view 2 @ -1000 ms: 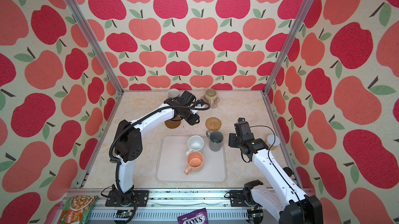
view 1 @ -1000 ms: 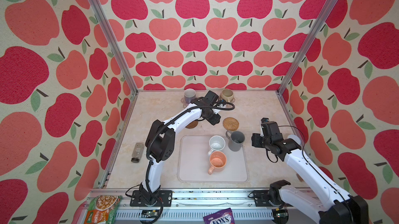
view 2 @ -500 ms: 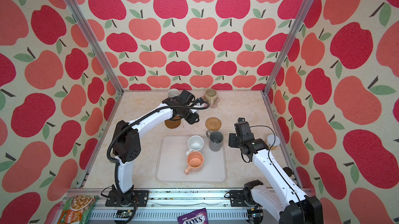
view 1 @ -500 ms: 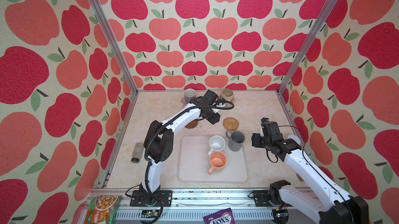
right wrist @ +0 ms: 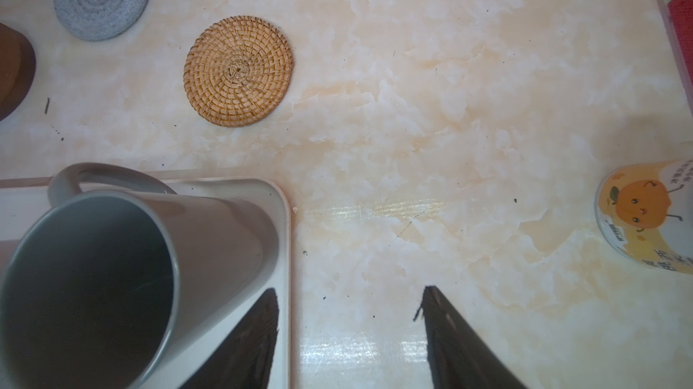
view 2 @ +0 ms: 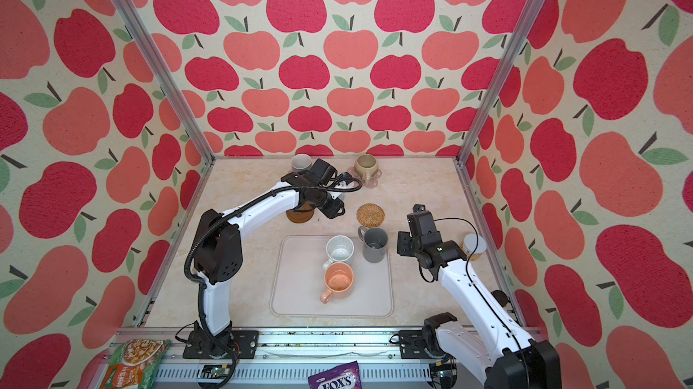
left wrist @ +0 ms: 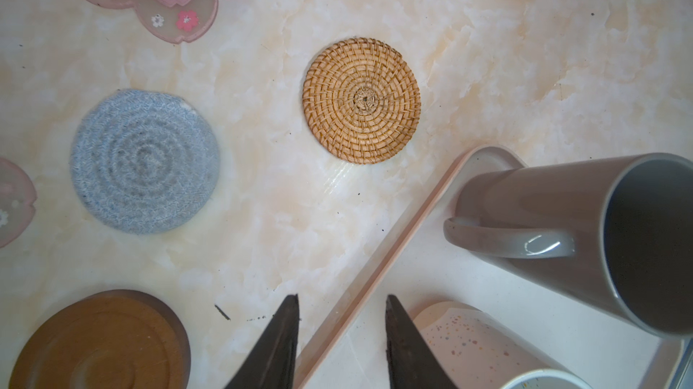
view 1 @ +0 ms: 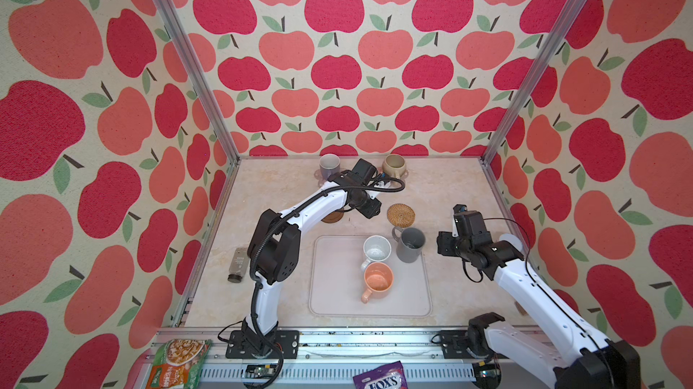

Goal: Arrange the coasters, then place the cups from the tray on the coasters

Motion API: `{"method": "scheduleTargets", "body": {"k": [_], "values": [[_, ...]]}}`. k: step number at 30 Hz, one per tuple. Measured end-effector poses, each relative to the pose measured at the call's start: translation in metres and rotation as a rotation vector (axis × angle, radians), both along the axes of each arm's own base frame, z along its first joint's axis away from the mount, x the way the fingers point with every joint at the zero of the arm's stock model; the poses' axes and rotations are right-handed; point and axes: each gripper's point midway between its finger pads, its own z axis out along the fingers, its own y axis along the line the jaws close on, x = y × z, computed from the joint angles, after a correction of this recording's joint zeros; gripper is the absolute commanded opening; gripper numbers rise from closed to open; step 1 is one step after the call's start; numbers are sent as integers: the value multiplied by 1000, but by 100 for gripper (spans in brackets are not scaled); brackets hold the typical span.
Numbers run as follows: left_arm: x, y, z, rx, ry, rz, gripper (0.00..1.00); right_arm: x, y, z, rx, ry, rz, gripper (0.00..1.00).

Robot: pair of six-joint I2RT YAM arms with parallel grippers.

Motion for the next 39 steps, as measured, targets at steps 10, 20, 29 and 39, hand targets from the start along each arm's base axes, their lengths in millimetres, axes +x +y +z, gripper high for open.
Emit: {"method": "scheduleTargets", "body": {"k": [10, 20, 29, 39], "values": [[-15, -15, 1, -13, 9, -45, 40, 1, 2, -1, 5, 5, 4, 64], [-38, -32, -4, -7, 38, -103, 40, 2, 3, -1, 9, -1, 5, 64], [-53, -36, -14, 17, 78, -130, 40, 2, 4, -1, 13, -1, 8, 64], [-56, -44, -34, 36, 120, -133, 40, 2, 4, 3, 20, -15, 9, 64]]}}
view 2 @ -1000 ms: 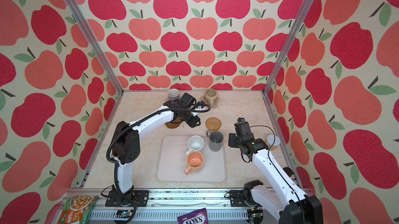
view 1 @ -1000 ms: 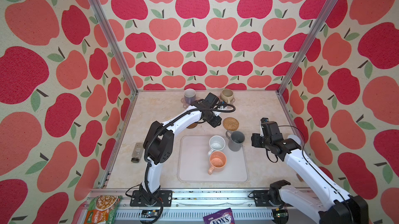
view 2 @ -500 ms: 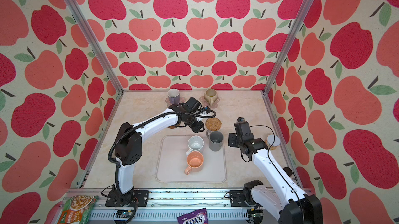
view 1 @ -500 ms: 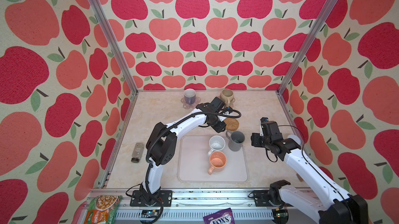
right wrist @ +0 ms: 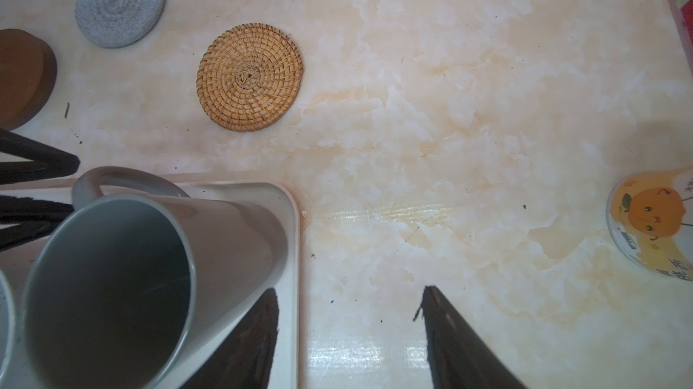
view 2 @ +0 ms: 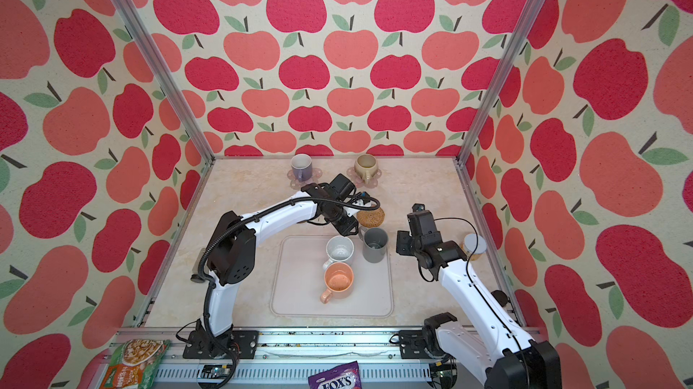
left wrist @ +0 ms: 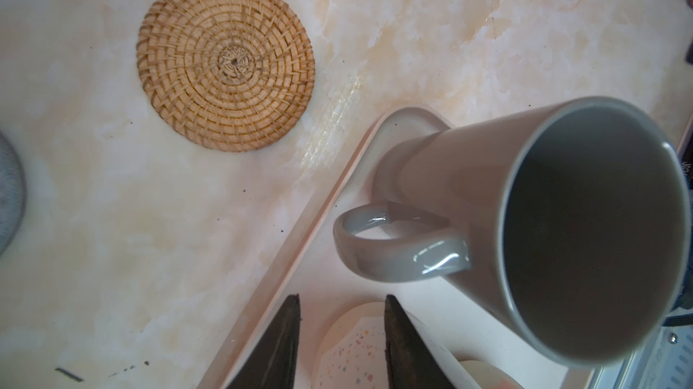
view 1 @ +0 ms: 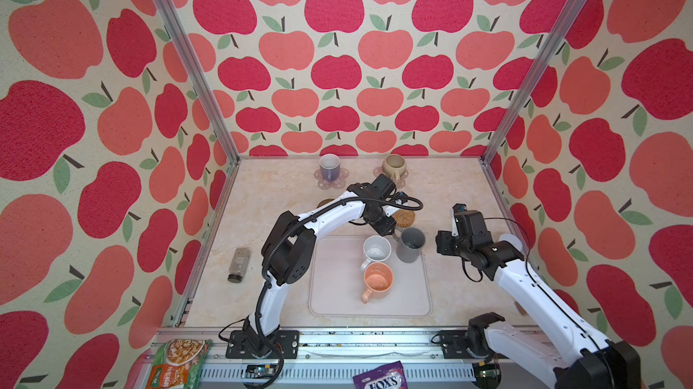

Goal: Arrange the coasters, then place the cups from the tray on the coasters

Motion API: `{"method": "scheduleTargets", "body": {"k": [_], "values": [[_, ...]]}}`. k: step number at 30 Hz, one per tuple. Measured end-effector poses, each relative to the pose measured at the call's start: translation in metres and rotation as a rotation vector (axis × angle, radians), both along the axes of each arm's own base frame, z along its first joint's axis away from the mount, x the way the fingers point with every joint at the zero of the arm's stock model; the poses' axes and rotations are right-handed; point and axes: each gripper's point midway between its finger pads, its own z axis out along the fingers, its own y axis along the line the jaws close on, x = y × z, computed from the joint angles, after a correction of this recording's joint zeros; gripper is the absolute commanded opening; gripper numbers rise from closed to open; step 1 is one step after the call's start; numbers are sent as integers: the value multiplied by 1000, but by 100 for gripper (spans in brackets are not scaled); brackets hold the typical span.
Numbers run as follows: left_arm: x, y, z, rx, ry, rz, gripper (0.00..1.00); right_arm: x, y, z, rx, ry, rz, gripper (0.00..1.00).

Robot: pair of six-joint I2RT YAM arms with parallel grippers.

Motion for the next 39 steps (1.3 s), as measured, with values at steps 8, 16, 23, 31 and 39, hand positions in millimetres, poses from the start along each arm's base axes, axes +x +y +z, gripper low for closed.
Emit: {"method": "scheduleTargets", "body": {"k": [8, 16, 23, 31, 39], "values": [[11, -10, 7, -23, -19, 7, 40, 0, 0, 1, 2, -4, 0, 64], [23, -15, -5, -19, -16, 17, 40, 0, 0, 1, 2, -4, 1, 64], [42, -4, -4, -36, -38, 69, 40, 2, 1, 3, 5, -14, 1, 64], [58, 48, 21, -67, -95, 208, 40, 3, 0, 3, -16, -23, 22, 64], [75, 87, 60, -111, -187, 329, 40, 21, 2, 27, -49, -76, 59, 65]]}}
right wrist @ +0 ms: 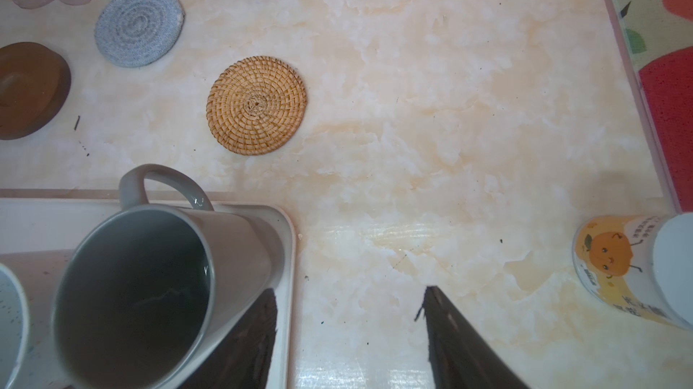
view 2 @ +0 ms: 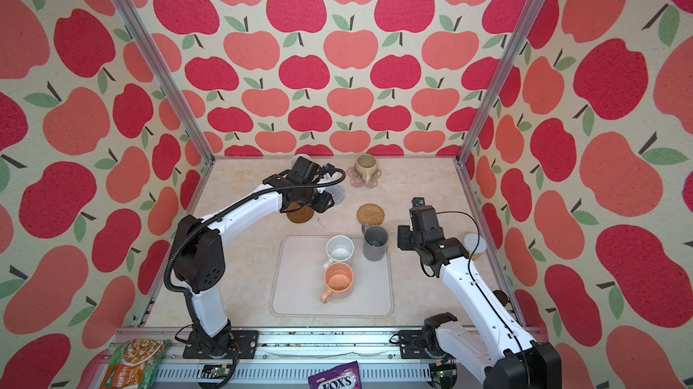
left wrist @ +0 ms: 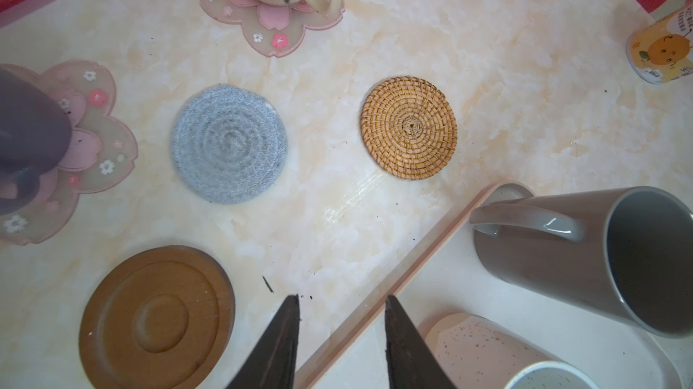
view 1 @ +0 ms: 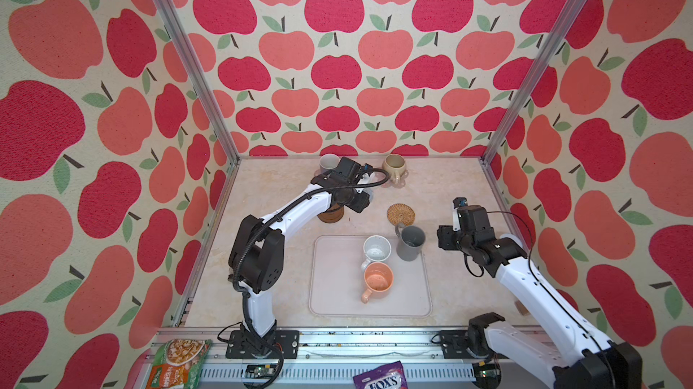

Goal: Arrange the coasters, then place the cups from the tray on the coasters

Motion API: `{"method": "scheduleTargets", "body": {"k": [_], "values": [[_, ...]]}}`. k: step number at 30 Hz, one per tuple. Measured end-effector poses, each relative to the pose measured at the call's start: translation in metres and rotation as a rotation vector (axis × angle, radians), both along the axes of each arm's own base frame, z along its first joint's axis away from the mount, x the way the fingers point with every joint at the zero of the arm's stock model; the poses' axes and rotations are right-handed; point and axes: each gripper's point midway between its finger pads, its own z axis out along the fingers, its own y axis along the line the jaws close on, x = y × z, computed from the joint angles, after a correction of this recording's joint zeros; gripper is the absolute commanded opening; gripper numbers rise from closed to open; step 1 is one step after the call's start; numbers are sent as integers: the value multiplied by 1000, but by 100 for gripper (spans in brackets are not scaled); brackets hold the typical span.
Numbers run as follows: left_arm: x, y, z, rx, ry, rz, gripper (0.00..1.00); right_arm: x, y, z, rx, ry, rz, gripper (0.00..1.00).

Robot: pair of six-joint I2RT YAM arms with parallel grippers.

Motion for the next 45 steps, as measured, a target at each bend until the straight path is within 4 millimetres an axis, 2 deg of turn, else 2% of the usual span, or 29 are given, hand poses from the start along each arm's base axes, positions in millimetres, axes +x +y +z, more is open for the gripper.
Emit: {"method": "scheduleTargets", "body": {"k": [3, 7, 13, 18, 21, 25, 30, 34, 39, 45], "values": [[-5, 7, 4, 7, -10, 11, 40, 19, 11, 16, -1, -17, 41, 64], [-14, 16, 5, 10, -9, 32, 40, 43, 27, 26, 0, -18, 96, 64], [-21, 32, 9, 17, -18, 58, 40, 69, 54, 24, 16, 29, 187, 64], [-23, 43, 7, 19, -9, 79, 40, 86, 85, 18, 5, 83, 297, 62], [-24, 44, 5, 23, -4, 81, 40, 81, 105, 7, -22, 126, 380, 62], [-25, 47, 0, 28, 7, 84, 40, 66, 122, -13, -60, 216, 469, 61], [-26, 46, 0, 23, 13, 83, 40, 57, 123, -34, -116, 324, 512, 60], [-26, 46, 0, 21, 16, 82, 40, 51, 128, -43, -152, 382, 551, 60], [-28, 46, -2, 13, 31, 84, 40, 45, 134, -48, -176, 422, 584, 59], [-31, 46, -6, 16, 43, 85, 40, 42, 128, -50, -205, 447, 574, 58]]}}
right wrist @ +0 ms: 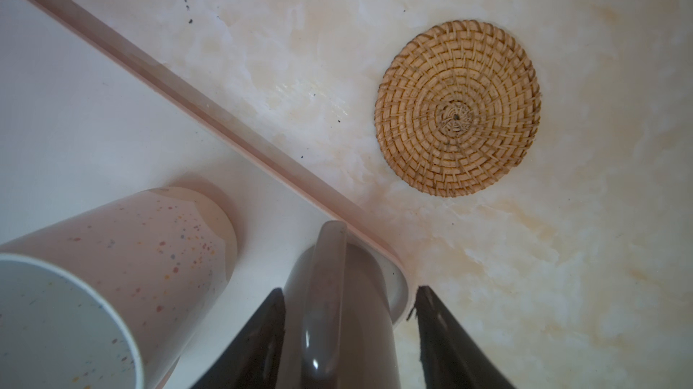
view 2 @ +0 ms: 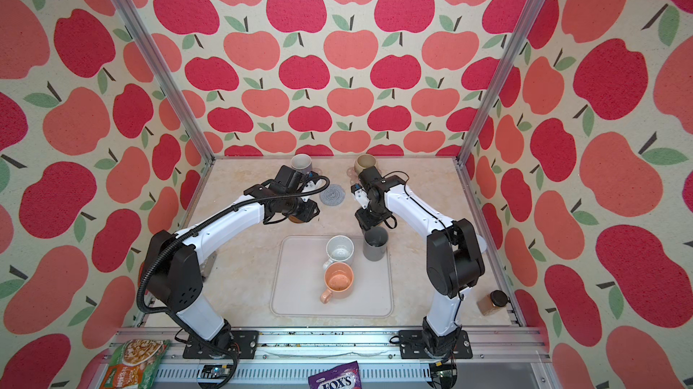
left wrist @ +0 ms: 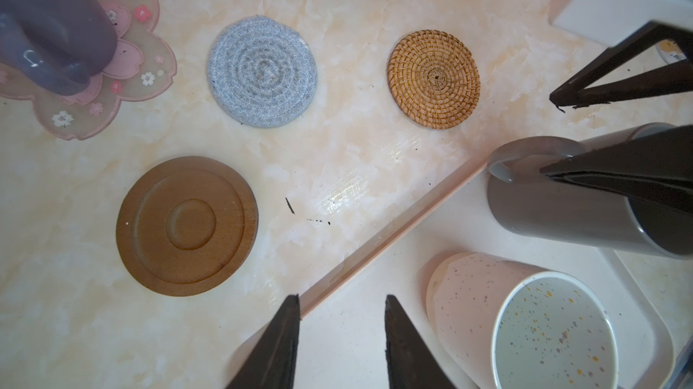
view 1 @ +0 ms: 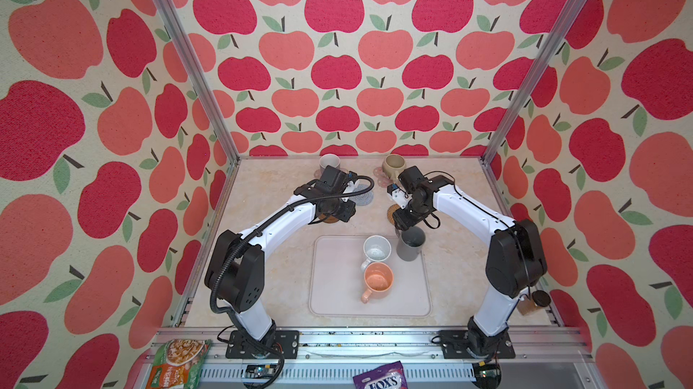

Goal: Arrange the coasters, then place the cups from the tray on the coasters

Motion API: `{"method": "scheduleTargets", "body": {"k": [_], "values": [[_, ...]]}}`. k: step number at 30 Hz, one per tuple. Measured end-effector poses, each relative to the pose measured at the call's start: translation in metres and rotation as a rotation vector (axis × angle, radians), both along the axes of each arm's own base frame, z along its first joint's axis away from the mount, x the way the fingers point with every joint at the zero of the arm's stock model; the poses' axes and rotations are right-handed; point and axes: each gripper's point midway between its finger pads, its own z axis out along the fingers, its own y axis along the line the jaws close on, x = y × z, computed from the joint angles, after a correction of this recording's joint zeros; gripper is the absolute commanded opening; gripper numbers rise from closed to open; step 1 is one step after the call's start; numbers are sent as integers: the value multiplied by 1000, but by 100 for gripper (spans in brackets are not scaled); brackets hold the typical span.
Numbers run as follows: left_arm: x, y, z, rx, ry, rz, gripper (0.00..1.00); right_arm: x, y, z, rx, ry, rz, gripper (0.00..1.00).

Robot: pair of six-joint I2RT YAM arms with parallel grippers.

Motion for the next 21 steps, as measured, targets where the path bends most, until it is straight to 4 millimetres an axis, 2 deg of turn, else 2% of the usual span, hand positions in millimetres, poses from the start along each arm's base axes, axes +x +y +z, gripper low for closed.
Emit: {"method": "scheduleTargets", "body": {"k": [7, 12, 16, 21], "values": [[-1, 1, -1, 3, 5, 0, 40, 8, -8, -6, -75, -17, -21, 53], [-10, 0, 3, 11, 6, -10, 40, 10, -13, -8, -81, -6, -83, 49], [-21, -8, 5, 30, -2, -35, 40, 13, -21, -7, -60, -4, -162, 48], [-40, -22, 4, 63, -3, -77, 40, 7, -38, -1, -5, -13, -273, 51]]}}
